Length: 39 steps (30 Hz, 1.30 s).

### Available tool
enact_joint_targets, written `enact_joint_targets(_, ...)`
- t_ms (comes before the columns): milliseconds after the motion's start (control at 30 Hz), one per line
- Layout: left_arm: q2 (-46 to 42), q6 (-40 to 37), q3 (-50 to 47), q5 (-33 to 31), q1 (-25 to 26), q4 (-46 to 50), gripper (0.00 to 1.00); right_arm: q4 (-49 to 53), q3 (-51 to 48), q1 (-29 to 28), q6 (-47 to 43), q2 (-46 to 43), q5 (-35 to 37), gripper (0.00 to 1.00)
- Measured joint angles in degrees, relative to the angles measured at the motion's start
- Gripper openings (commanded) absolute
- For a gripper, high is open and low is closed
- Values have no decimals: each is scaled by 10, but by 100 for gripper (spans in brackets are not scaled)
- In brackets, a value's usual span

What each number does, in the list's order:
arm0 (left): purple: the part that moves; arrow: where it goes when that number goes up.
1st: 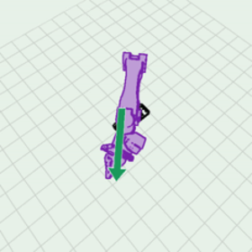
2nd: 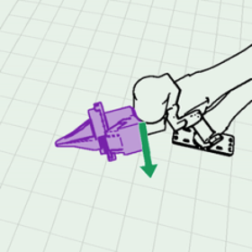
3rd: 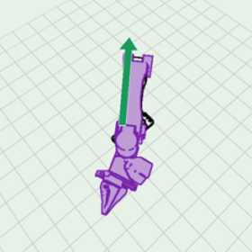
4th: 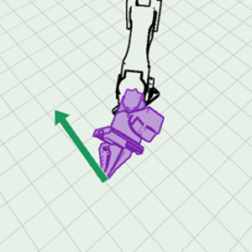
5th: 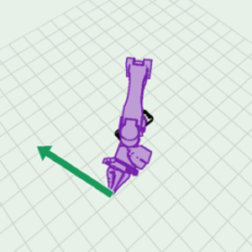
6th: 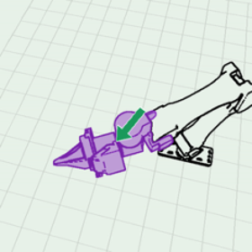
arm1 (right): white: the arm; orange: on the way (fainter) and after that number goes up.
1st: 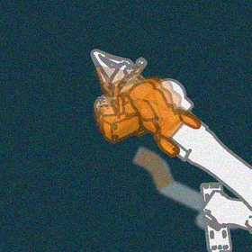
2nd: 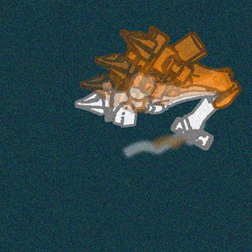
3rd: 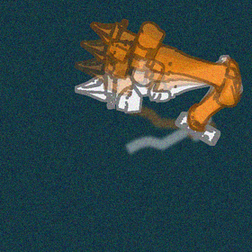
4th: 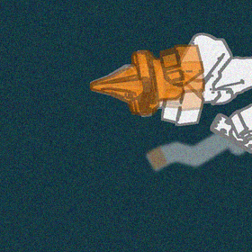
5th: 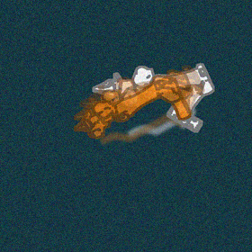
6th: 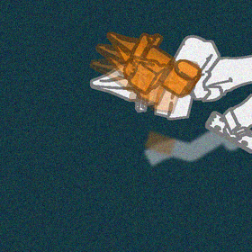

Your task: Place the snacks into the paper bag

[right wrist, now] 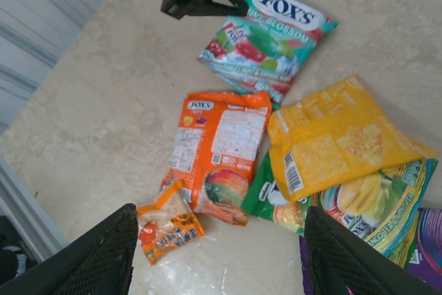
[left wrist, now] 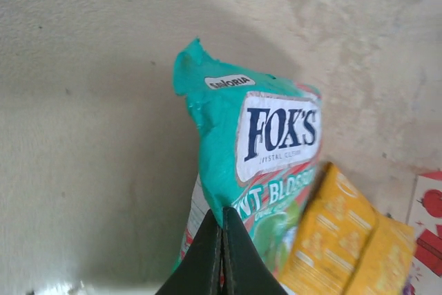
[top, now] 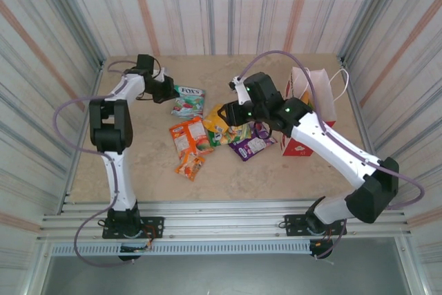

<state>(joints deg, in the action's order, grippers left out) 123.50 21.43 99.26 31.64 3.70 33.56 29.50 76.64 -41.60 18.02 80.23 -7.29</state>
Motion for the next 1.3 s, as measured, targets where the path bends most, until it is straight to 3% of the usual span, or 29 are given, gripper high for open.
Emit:
enact_joint_targets(767,-368,-38,-161,90,37,-71,0,-135,-53,39,23,-41,-40,66)
enact_joint_targets(1300,-485,-1,-226,179,59,-173,0,-251,-105,83,56,-89,-111,74)
